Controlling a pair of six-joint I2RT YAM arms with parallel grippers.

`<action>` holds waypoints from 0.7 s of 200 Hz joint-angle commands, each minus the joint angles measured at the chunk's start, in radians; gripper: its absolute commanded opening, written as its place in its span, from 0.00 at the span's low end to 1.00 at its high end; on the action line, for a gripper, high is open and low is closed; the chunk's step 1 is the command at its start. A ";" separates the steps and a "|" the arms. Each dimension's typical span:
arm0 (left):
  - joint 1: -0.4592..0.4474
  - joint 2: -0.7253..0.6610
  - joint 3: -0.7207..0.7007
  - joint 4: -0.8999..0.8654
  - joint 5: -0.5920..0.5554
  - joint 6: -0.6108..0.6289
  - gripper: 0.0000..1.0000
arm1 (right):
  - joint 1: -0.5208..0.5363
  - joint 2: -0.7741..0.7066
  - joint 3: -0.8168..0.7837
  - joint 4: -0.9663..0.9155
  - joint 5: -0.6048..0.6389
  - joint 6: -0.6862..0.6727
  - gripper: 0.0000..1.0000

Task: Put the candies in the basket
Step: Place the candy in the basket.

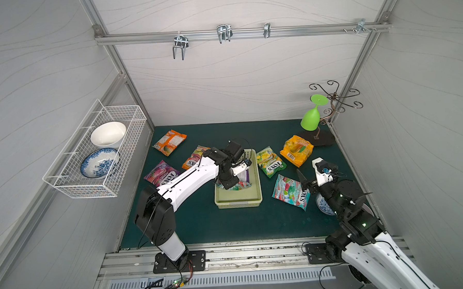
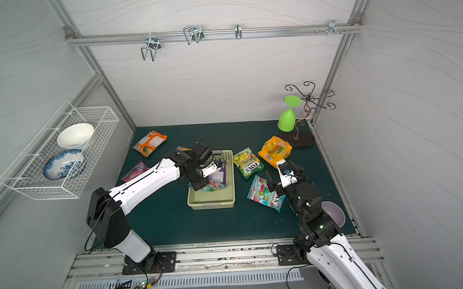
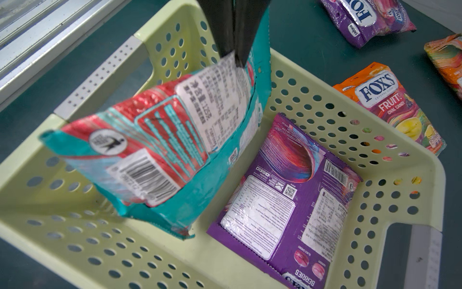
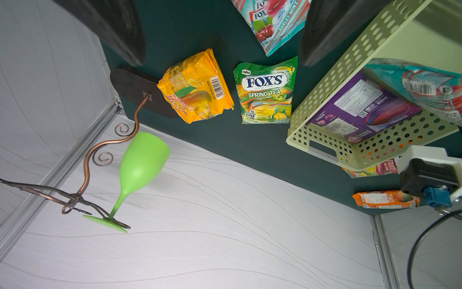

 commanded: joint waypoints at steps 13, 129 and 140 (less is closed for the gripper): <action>-0.017 -0.032 0.033 -0.049 0.045 -0.024 0.40 | -0.001 -0.007 -0.008 0.029 0.014 -0.014 0.99; -0.022 0.000 0.037 -0.049 0.097 0.022 0.65 | 0.000 -0.001 -0.008 0.024 0.013 -0.018 0.99; -0.022 0.003 0.016 -0.033 0.107 0.035 0.62 | -0.001 -0.003 -0.003 0.019 -0.004 -0.018 0.99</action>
